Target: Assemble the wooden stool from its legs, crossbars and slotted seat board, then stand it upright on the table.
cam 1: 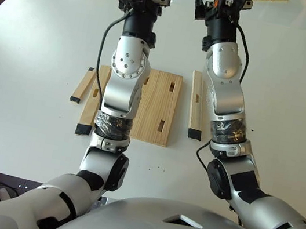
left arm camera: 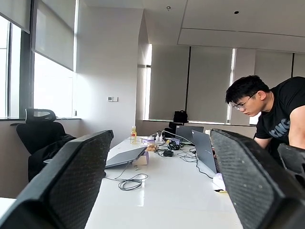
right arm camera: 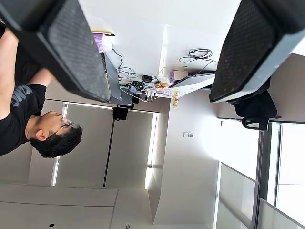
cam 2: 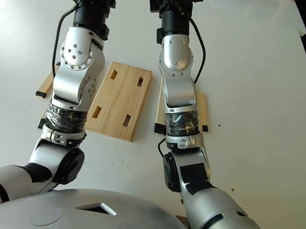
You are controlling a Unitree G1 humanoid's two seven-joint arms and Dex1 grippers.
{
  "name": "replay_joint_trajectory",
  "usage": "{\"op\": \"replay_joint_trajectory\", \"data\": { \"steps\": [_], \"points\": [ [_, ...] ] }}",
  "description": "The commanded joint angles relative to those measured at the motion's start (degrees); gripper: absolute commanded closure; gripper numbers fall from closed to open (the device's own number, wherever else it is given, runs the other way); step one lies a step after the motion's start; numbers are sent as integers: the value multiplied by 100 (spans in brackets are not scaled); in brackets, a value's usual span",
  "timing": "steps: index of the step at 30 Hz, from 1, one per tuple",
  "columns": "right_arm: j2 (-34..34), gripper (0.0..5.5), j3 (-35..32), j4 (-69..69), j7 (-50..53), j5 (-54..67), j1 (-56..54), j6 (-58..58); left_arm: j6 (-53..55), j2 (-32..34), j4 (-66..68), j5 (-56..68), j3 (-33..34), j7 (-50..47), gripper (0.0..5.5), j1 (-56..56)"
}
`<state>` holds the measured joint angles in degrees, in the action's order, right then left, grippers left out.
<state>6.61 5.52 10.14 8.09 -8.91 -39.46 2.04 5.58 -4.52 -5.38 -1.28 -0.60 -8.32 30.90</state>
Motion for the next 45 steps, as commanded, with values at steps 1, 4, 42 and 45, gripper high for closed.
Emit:
{"op": "replay_joint_trajectory", "data": {
  "steps": [1, 4, 42, 45],
  "points": [
    [-34, 167, -6, -77, 5, -39, -47, 41, 54, 48, -56, -103, 40, -51, 171, 32],
    [-91, 167, -36, -73, -3, -48, -23, 87, 57, 78, -109, -206, 17, -104, 171, -60],
    [-98, 167, 24, -206, -8, -104, 218, 261, 231, 99, -80, -440, 52, -201, 171, -243],
    [-97, 167, 30, -240, -19, -97, 241, 291, 241, 103, -80, -423, 43, -176, 171, -263]
  ]
}}
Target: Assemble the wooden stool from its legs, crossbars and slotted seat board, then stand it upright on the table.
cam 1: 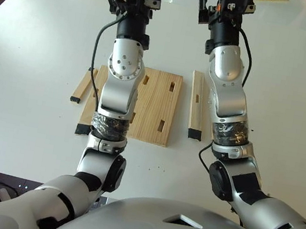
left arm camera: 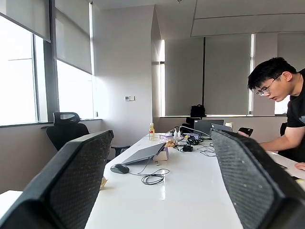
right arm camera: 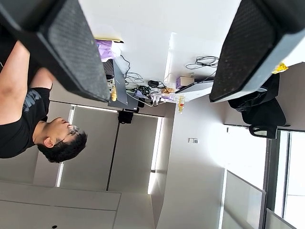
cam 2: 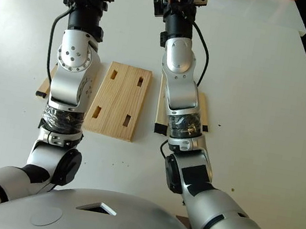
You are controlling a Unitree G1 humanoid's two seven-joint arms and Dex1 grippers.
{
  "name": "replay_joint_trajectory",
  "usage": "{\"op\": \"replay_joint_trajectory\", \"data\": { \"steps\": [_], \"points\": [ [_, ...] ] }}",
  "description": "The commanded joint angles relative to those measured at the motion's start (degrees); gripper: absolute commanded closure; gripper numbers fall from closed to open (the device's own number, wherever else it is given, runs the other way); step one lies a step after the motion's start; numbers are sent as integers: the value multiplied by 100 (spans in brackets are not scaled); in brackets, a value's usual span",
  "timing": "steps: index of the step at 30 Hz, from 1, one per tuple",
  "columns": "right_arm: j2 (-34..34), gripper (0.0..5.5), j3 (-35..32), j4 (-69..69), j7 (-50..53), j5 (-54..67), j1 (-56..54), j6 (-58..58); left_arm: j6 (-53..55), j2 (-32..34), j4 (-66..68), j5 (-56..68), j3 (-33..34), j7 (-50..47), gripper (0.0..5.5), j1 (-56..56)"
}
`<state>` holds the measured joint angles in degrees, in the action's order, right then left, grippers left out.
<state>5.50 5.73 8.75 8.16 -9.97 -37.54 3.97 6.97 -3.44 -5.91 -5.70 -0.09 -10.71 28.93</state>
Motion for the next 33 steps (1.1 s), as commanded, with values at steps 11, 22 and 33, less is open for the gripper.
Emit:
{"op": "replay_joint_trajectory", "data": {
  "steps": [11, 22, 33],
  "points": [
    [-2, 167, -21, -160, 89, -31, 125, 90, 351, 56, -181, 524, 61, 580, 171, -190],
    [-173, 167, -168, -265, 179, -65, 264, 170, 1113, 1161, -790, 1494, 759, 1888, 171, -905],
    [-431, 167, -358, -341, 287, -103, 408, 221, 1522, 3560, 550, 2305, 2201, 4123, 171, -2311]
  ]
}}
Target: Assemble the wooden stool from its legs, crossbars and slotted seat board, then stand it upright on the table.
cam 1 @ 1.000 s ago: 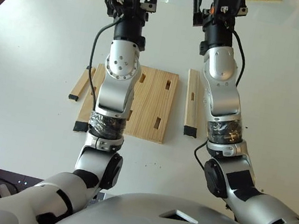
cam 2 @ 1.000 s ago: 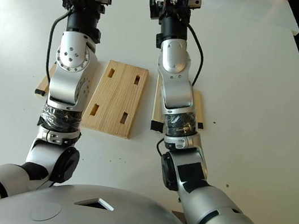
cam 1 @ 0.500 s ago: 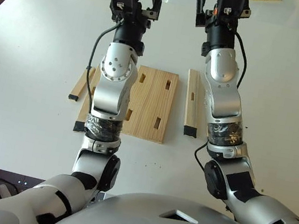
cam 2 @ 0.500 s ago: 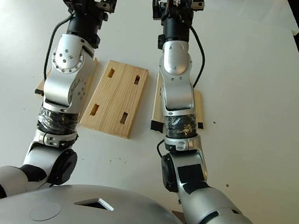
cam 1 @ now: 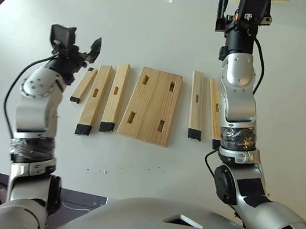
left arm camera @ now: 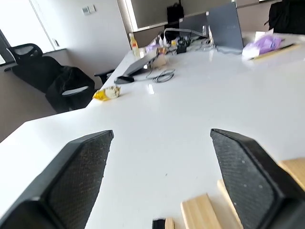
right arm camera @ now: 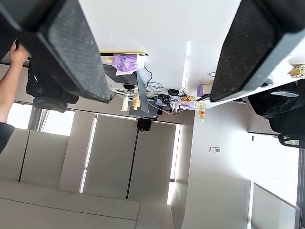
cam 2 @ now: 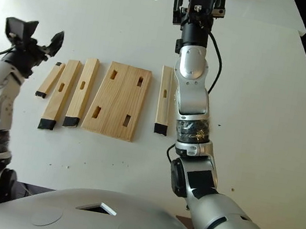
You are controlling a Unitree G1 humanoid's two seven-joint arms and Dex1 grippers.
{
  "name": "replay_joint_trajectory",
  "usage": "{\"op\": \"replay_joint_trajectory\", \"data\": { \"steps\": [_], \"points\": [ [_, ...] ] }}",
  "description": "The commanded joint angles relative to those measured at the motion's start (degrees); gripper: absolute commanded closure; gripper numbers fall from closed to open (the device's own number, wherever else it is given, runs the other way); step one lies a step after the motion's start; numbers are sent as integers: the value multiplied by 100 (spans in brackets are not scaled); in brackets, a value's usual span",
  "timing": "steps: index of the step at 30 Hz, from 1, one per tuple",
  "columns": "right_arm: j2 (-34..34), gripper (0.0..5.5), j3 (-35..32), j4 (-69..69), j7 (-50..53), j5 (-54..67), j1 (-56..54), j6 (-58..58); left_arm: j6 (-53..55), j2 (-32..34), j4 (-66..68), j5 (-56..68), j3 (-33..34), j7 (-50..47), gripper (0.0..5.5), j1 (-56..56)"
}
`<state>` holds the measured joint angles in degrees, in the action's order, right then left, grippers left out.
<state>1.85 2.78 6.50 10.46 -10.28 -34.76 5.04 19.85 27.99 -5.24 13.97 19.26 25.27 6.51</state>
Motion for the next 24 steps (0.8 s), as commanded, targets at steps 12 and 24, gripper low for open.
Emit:
{"op": "replay_joint_trajectory", "data": {
  "steps": [12, 24],
  "points": [
    [-89, 167, -146, -150, 134, -131, 185, 96, -423, 879, 2455, 231, 77, 1444, 171, -124],
    [-125, 167, -130, -56, 145, -145, 206, 70, -555, 698, 2319, 76, -396, 1468, 171, -336]
  ]
}}
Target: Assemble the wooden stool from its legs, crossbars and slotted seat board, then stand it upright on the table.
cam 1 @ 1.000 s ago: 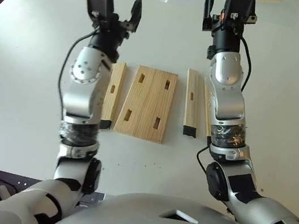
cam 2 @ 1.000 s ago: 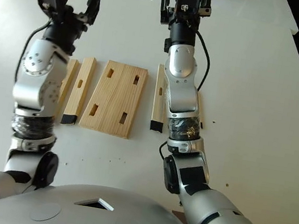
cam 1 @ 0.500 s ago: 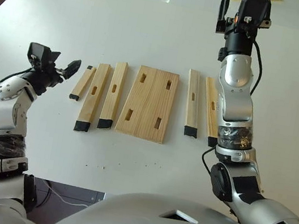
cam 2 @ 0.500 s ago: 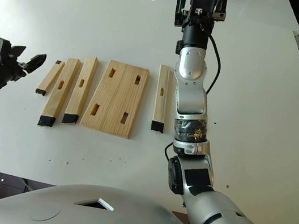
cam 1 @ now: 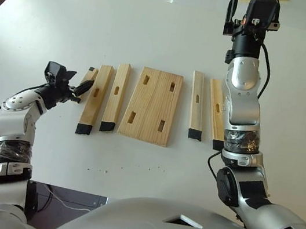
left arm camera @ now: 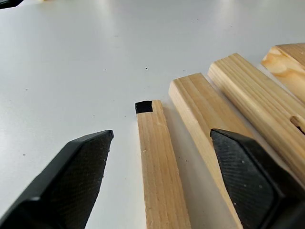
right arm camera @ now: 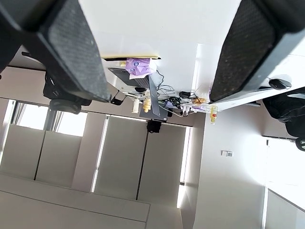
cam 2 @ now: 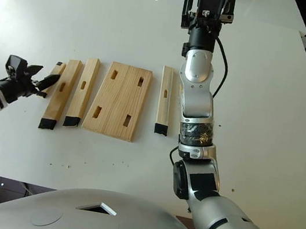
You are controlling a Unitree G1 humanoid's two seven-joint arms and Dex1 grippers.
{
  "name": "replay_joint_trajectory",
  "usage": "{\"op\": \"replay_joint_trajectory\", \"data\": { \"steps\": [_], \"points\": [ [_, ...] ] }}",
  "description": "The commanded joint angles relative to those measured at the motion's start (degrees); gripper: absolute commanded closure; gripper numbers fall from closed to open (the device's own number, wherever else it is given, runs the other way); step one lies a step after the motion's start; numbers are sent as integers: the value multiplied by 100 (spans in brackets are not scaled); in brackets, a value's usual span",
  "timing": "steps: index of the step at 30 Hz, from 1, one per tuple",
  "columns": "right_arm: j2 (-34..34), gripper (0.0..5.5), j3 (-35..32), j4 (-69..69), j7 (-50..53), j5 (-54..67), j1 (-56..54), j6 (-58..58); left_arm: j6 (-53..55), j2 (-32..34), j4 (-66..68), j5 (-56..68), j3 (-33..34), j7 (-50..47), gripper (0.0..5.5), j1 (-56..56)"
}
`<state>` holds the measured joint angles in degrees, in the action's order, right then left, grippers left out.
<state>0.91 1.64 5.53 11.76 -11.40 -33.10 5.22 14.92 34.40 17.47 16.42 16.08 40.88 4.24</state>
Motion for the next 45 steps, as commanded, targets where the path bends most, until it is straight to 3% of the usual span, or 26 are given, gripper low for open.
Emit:
{"op": "replay_joint_trajectory", "data": {
  "steps": [1, 11, 35, 45],
  "points": [
    [-34, 167, -12, 45, 12, -33, 44, 51, -70, 53, 25, -162, -67, -101, 171, -137],
    [-78, 167, -2, 41, -22, -15, 65, 54, 183, -124, -476, 468, 345, -127, 171, -308],
    [-34, 167, 36, 195, 16, -17, 32, -7, -143, -151, 135, -212, -201, -357, 171, -382],
    [-58, 171, 6, 104, 38, -32, 151, 25, 416, -74, -324, -160, -157, -734, 325, -769]
  ]
}}
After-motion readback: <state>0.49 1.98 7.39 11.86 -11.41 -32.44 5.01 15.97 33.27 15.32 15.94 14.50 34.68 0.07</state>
